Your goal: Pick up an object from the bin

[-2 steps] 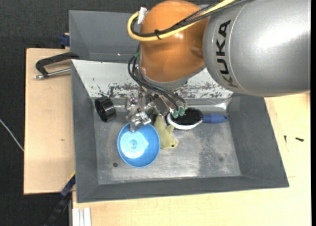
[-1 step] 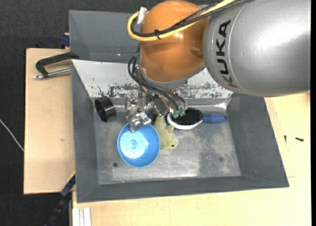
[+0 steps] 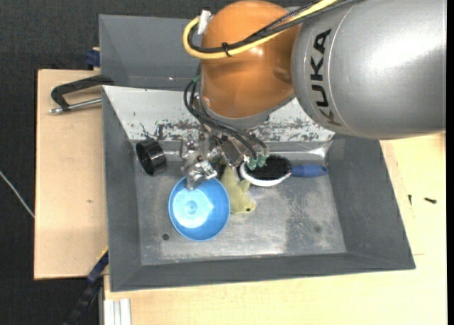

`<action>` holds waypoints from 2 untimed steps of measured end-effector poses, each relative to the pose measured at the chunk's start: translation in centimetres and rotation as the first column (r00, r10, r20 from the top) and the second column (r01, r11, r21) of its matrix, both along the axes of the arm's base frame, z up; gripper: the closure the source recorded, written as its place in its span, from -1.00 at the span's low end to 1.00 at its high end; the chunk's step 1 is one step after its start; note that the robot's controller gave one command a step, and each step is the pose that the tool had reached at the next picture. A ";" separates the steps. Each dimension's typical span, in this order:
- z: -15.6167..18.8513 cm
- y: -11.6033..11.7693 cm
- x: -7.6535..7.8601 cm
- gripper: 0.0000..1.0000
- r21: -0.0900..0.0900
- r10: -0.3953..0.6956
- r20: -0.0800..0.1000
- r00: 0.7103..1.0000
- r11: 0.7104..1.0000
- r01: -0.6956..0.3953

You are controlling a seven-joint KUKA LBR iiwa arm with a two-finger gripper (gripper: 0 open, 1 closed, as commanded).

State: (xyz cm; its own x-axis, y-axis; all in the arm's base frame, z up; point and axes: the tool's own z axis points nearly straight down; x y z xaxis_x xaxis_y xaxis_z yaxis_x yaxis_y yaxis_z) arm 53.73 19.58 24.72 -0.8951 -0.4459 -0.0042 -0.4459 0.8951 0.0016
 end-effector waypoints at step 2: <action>0.0 0.0 0.0 1.00 0.000 0.000 0.000 1.000 1.000 0.000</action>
Offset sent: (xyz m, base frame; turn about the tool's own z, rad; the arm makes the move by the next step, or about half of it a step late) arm 0.0000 0.0000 0.0000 0.0000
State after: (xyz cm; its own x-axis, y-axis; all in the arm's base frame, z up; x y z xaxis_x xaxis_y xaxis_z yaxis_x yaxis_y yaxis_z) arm 53.73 19.58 24.72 -0.8951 -0.4458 -0.0042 -0.4458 0.8951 0.0016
